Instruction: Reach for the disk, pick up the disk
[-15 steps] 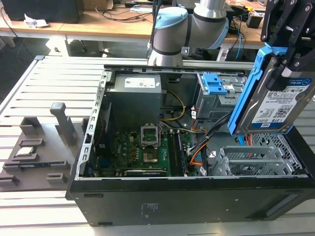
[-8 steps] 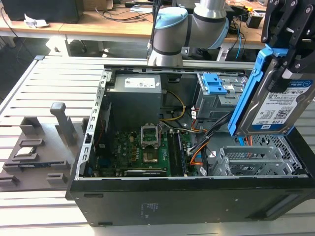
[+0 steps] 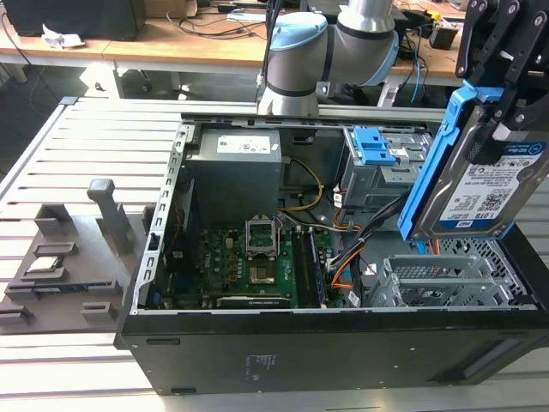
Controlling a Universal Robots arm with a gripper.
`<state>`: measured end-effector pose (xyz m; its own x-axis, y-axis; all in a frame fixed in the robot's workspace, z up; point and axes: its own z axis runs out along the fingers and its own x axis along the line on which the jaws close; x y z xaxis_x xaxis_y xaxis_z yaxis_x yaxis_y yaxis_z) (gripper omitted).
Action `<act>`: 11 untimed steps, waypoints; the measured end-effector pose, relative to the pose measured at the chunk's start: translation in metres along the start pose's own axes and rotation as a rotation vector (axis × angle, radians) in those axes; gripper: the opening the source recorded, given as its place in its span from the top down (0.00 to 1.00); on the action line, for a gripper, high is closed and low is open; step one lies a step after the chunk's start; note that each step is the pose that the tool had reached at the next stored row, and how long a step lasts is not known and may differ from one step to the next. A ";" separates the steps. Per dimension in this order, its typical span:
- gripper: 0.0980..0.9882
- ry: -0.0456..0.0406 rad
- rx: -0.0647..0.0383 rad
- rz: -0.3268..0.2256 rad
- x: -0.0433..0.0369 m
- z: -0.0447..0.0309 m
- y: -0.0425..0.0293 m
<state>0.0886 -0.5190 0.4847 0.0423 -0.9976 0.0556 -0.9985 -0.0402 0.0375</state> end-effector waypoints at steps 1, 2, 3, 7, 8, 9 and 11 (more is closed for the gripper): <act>0.70 0.0001 0.000 0.000 0.0003 0.0001 0.0000; 0.70 0.0004 0.000 0.000 0.0007 0.0003 0.0000; 0.70 0.0006 0.000 0.000 0.0012 0.0006 0.0000; 0.70 0.0015 0.000 0.000 0.0027 0.0014 0.0001; 0.70 0.0017 0.000 0.000 0.0037 0.0024 0.0001; 0.70 0.0017 0.000 0.000 0.0047 0.0034 0.0001; 0.70 0.0017 0.000 0.000 0.0065 0.0059 0.0001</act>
<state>0.0886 -0.5259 0.4791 0.0423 -0.9975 0.0573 -0.9985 -0.0401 0.0376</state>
